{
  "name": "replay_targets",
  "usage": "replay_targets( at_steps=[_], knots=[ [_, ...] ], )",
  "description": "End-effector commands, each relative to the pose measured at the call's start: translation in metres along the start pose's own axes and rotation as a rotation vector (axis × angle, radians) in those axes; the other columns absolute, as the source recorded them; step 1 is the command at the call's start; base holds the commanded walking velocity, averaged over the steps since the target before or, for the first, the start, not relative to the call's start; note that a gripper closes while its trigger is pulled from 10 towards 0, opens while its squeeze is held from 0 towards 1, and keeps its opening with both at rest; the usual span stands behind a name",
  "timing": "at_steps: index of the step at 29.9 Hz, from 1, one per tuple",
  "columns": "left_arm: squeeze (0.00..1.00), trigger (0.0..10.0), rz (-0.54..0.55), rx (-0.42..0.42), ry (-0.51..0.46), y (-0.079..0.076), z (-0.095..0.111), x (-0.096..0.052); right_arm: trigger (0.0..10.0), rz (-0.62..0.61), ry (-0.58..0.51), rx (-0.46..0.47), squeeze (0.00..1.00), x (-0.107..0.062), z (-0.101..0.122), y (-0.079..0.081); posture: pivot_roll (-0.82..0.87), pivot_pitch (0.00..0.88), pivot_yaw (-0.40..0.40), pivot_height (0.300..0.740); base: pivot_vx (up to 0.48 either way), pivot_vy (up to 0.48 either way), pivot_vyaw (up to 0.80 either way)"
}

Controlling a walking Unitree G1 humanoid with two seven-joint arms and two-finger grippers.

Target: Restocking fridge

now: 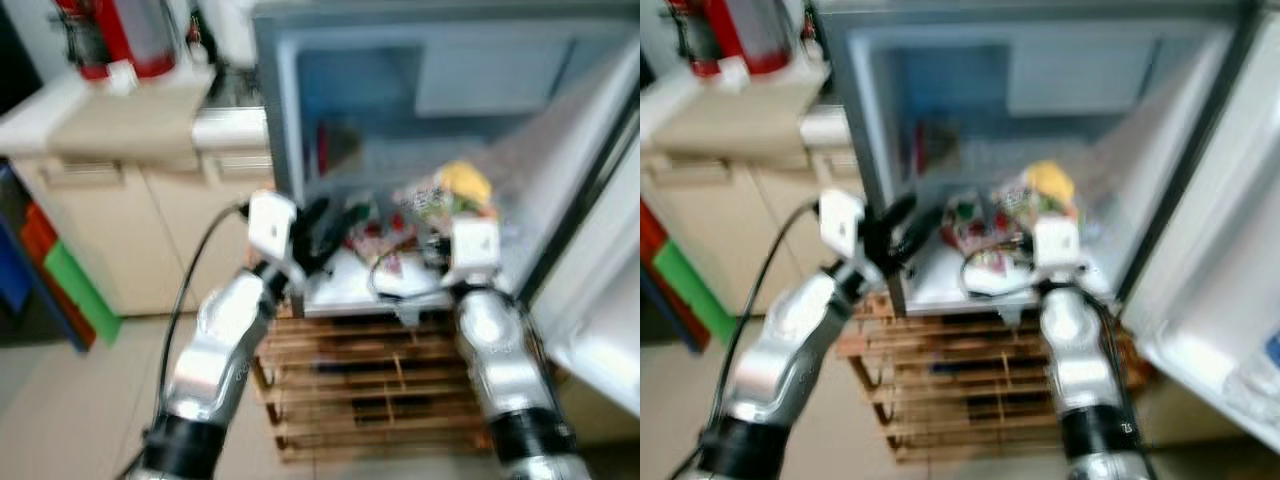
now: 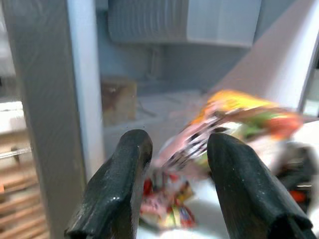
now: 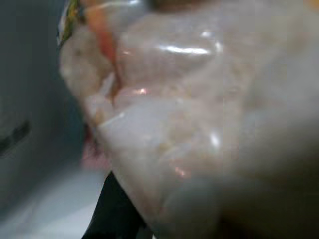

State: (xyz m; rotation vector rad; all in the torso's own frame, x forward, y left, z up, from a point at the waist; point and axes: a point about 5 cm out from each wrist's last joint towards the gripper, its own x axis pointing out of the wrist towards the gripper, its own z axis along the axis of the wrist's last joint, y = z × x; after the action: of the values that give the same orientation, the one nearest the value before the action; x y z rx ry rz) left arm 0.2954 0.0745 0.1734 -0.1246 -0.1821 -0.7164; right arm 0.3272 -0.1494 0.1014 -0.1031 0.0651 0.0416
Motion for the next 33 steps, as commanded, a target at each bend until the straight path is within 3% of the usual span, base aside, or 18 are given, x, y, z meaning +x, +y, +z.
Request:
replay_targets(
  at_steps=[1,6,10,15,17,19,22,25,33],
  knots=[
    [0.0,10.0,-0.065,-0.004,-0.013,-0.01,0.005,0.005,0.0,-0.045,0.008,0.032,0.0,0.001,0.0,-0.012,-0.12,0.0,0.058,0.74,0.0,0.0,0.0],
    [0.0,10.0,-0.179,-0.018,-0.003,-0.026,0.011,0.01,0.0,-0.077,0.152,0.242,0.0,0.009,-0.017,-0.008,-0.09,0.0,0.065,0.74,0.0,0.0,0.0],
    [0.0,10.0,-0.187,-0.012,-0.007,-0.027,0.016,0.01,0.0,-0.06,0.182,0.319,0.0,0.014,-0.019,-0.002,-0.08,0.0,0.068,0.74,0.0,0.0,0.0],
    [0.0,10.0,-0.194,-0.012,-0.012,-0.032,0.025,-0.001,0.0,-0.046,0.175,0.429,0.0,0.023,-0.009,0.008,-0.04,0.0,0.076,0.74,0.0,0.0,0.0],
    [0.0,10.0,-0.188,-0.019,0.0,-0.032,0.026,-0.007,0.0,-0.084,0.165,0.505,0.0,0.029,-0.003,0.004,-0.02,0.009,0.079,0.74,0.0,0.0,0.0],
    [0.0,10.0,-0.176,-0.026,0.02,-0.032,0.027,-0.016,0.0,-0.176,0.163,0.607,0.0,0.033,0.0,-0.011,0.0,0.043,0.086,0.74,0.0,0.0,0.0],
    [0.0,10.0,-0.159,-0.035,0.032,-0.034,0.028,-0.024,0.0,-0.236,0.163,0.684,0.0,0.034,0.001,-0.025,0.01,0.062,0.094,0.74,0.0,0.0,0.0],
    [0.0,10.0,-0.129,-0.052,0.045,-0.035,0.031,-0.032,0.0,-0.234,0.172,0.738,0.0,0.037,0.002,-0.034,0.02,0.113,0.116,0.74,0.0,0.0,0.0],
    [0.0,10.0,-0.078,-0.113,0.079,-0.052,0.036,-0.054,0.0,-0.165,0.177,0.755,0.0,0.037,0.003,-0.035,0.05,0.194,0.14,0.74,0.0,0.0,0.0]
  ],
)
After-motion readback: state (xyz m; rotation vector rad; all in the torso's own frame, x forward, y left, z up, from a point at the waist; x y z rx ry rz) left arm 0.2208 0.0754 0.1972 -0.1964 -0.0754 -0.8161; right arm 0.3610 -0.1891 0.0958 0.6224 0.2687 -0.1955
